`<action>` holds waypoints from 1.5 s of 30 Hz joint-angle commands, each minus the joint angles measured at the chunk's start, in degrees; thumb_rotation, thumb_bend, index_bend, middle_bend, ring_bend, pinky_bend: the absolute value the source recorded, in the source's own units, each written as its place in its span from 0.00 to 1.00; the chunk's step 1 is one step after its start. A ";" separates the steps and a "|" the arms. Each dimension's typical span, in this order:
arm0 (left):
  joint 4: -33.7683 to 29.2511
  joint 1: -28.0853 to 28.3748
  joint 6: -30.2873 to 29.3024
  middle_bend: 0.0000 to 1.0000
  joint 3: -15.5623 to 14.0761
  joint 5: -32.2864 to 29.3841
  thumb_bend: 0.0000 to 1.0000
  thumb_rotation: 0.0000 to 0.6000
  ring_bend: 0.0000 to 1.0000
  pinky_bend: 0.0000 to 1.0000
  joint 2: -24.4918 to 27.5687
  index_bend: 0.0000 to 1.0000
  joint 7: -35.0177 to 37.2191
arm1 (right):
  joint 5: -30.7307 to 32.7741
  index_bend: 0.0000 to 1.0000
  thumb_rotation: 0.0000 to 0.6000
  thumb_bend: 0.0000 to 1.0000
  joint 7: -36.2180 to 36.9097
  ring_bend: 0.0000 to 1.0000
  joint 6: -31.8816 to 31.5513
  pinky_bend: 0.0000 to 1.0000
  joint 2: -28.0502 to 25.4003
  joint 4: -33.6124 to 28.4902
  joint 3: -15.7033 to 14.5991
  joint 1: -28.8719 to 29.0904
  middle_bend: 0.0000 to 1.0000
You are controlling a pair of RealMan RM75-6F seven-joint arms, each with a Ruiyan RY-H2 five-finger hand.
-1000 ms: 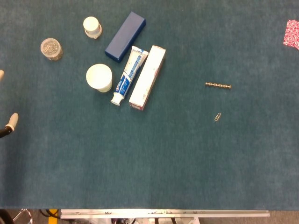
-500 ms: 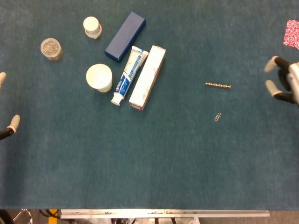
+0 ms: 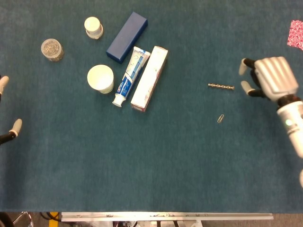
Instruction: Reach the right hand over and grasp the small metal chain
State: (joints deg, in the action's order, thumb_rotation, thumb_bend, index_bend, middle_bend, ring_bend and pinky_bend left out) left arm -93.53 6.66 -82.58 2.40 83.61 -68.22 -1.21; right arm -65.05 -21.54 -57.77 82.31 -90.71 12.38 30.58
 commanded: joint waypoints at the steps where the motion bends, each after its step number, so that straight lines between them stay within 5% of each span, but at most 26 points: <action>1: 0.10 0.00 0.14 0.07 -0.10 0.04 0.29 1.00 0.03 0.11 -0.12 0.00 0.16 | 2.56 0.50 1.00 0.31 -3.50 1.00 1.32 1.00 2.50 1.80 0.30 2.46 0.93; 22: 1.76 -0.38 0.40 0.07 -0.71 0.51 0.29 1.00 0.03 0.11 -0.39 0.00 3.04 | 14.69 0.50 1.00 0.30 -14.21 1.00 4.42 1.00 15.15 14.52 -1.44 10.26 0.93; 45: 1.83 -0.48 0.43 0.07 -0.69 0.60 0.29 1.00 0.03 0.11 -0.08 0.00 3.11 | 17.05 0.54 1.00 0.30 -14.98 1.00 5.05 1.00 19.51 20.58 -2.58 12.23 0.93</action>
State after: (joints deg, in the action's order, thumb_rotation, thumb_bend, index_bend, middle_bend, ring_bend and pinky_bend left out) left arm -91.68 6.18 -82.14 1.72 84.20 -68.31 1.91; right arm -48.05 -36.50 -52.73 101.73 -70.23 9.82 42.77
